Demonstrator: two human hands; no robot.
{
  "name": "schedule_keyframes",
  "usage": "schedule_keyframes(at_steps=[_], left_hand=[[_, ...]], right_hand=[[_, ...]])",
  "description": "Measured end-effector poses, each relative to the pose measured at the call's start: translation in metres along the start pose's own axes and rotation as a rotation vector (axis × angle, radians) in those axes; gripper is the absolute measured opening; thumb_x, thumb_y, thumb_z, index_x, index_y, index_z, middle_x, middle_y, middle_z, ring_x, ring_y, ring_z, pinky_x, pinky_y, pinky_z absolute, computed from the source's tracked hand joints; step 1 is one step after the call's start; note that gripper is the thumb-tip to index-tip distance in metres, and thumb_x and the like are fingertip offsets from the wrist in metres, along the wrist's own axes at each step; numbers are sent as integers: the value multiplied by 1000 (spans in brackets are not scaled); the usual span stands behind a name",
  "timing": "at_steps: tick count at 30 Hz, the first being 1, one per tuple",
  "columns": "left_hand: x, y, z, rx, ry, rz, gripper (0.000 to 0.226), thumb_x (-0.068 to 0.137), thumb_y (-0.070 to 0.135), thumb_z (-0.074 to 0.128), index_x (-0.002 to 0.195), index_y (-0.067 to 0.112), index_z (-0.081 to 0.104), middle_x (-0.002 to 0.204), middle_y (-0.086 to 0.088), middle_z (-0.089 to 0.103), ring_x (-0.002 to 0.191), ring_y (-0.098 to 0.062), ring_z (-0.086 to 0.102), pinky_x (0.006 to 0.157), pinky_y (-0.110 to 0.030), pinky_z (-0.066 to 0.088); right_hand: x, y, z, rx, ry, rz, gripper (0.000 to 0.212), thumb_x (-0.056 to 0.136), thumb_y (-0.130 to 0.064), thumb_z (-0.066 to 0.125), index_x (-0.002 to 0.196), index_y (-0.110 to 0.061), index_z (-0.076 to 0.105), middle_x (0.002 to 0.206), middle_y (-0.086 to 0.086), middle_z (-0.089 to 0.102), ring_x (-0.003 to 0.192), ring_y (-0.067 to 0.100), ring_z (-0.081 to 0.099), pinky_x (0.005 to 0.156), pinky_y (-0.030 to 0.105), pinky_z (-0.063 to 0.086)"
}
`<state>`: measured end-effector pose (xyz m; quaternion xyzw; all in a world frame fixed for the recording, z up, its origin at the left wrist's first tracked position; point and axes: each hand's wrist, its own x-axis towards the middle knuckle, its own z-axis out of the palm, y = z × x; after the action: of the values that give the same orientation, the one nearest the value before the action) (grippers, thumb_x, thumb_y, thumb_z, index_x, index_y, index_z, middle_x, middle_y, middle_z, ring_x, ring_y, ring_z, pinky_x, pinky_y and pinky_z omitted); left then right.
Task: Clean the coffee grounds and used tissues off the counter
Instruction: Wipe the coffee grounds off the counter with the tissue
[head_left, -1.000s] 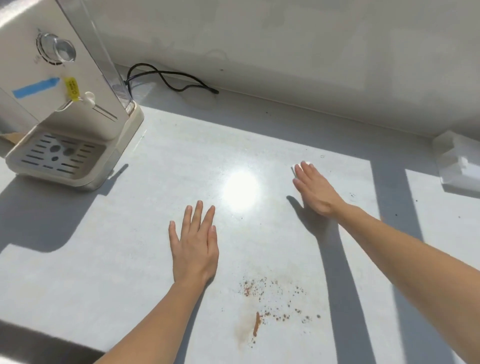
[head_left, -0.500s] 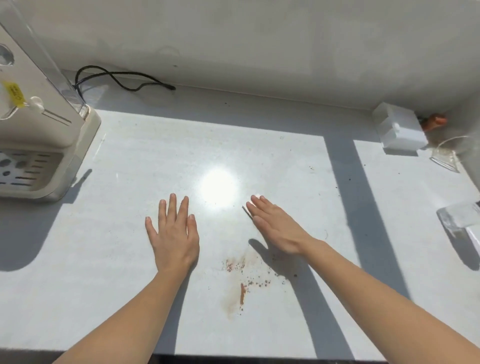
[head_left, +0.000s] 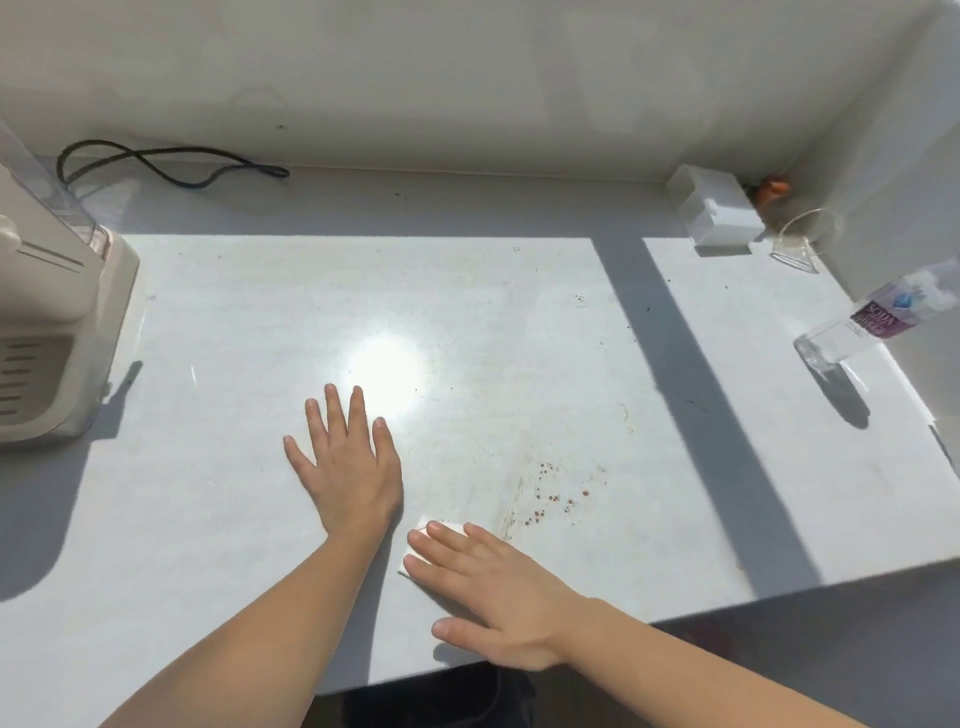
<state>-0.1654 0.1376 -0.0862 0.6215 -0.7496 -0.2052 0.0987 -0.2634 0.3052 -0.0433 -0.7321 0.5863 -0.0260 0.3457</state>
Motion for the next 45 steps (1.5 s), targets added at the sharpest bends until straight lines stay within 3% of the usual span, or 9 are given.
schedule_keyframes(at_steps=[12, 18, 21, 25, 28, 32, 34, 39, 45], left_hand=[[1, 1, 1, -9, 17, -5, 51, 98, 39, 22, 148, 31, 24, 161, 7, 11, 149, -14, 0, 117, -49, -6], [1, 0, 2, 6, 21, -10, 52, 98, 41, 21, 149, 32, 22, 161, 8, 9, 148, -12, -2, 117, -47, -7], [1, 1, 2, -6, 18, -17, 52, 98, 43, 22, 149, 33, 21, 161, 10, 8, 148, -11, -4, 118, -46, -9], [3, 1, 2, 15, 19, -19, 53, 97, 44, 22, 149, 34, 20, 161, 10, 7, 148, -10, -5, 118, -46, -9], [1, 0, 2, 10, 21, -23, 53, 97, 44, 23, 149, 34, 21, 161, 10, 8, 148, -10, -4, 118, -47, -8], [2, 1, 0, 1, 25, -14, 54, 96, 47, 20, 149, 34, 22, 161, 9, 10, 148, -11, -2, 118, -48, -6], [2, 1, 0, 4, 28, -12, 54, 96, 47, 21, 149, 33, 22, 161, 8, 10, 148, -11, -2, 118, -48, -7], [2, 1, 1, 3, 28, -17, 53, 97, 44, 27, 148, 32, 24, 161, 8, 10, 148, -12, -2, 118, -48, -6], [2, 2, -1, -20, 32, -14, 52, 97, 44, 27, 148, 32, 27, 161, 8, 13, 148, -12, 0, 118, -49, -5]], right_hand=[[41, 7, -22, -73, 44, -10, 53, 101, -47, 31, 142, -13, 35, 160, 4, 22, 150, 11, -2, 121, 36, -8], [71, 62, -68, 81, 110, 89, 59, 101, -47, 23, 153, -20, 14, 154, -5, 36, 148, 3, 0, 120, 29, -5], [78, 87, -87, 211, 148, 165, 55, 102, -45, 21, 153, -23, 16, 149, -8, 43, 147, -1, 0, 121, 31, -2], [78, 96, -94, 254, 210, 198, 56, 102, -44, 25, 153, -22, 14, 152, -7, 40, 144, -7, -2, 121, 31, -4], [59, 67, -63, 209, 172, 92, 65, 99, -53, 23, 154, -20, 8, 159, -6, 26, 146, -4, -9, 120, 30, -10], [22, 38, -16, 78, 37, -98, 64, 97, -59, 23, 147, -19, 26, 162, -9, 9, 146, -2, -13, 116, 24, -17], [27, 49, -31, 51, 22, -94, 60, 99, -54, 25, 147, -18, 28, 162, -10, 9, 146, -1, -10, 119, 28, -12], [62, 62, -69, 141, 161, 148, 63, 101, -46, 29, 153, -15, 12, 161, -6, 18, 148, 3, -7, 122, 37, -4], [47, 44, -21, -55, 75, -139, 57, 97, -54, 30, 144, -20, 31, 161, -1, 16, 149, 8, -3, 118, 32, -10]])
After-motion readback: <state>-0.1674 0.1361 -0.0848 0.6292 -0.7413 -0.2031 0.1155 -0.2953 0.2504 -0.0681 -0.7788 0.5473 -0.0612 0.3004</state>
